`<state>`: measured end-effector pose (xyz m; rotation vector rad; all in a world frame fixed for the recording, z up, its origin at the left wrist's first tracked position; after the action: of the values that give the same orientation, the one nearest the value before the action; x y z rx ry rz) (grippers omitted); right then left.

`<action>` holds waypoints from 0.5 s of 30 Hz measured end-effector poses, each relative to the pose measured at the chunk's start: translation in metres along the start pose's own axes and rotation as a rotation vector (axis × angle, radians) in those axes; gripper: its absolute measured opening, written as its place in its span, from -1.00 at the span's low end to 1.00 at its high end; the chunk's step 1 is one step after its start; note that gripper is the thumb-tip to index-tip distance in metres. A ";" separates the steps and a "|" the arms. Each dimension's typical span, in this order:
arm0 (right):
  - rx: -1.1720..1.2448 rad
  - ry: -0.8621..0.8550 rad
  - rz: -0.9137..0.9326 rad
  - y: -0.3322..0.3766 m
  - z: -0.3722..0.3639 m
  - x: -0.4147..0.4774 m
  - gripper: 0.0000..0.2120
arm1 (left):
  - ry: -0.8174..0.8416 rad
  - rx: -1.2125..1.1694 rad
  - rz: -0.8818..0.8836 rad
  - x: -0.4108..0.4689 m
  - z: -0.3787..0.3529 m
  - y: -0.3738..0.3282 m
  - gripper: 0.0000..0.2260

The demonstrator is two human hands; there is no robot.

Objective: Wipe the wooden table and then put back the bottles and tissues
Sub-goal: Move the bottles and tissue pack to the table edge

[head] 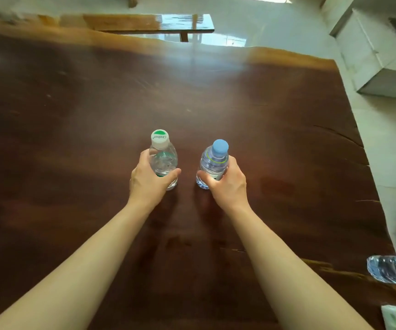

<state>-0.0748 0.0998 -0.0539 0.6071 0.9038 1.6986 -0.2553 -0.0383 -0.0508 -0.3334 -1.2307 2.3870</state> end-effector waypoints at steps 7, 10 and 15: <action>0.038 -0.110 -0.044 -0.015 0.047 -0.017 -0.50 | 0.043 0.003 -0.114 -0.005 -0.008 -0.034 -0.38; 0.054 -0.196 -0.061 -0.026 0.085 -0.026 -0.52 | 0.096 0.002 -0.179 -0.011 -0.024 -0.066 -0.37; 0.067 -0.397 -0.114 -0.063 0.159 -0.037 -0.54 | 0.227 -0.020 -0.242 -0.036 -0.077 -0.117 -0.36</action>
<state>0.0937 0.1166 -0.0105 0.8840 0.6972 1.3843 -0.1615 0.0592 0.0007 -0.4230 -1.1229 2.0700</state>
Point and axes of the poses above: each hand's wrist, its own x-axis towards the middle knuckle, its own z-axis out of the back of the hand, y = z × x, the point moved 7 cm from there along x, towards the middle knuckle, and after that the axes turned 8 degrees about -y, right-handed, at the moved point
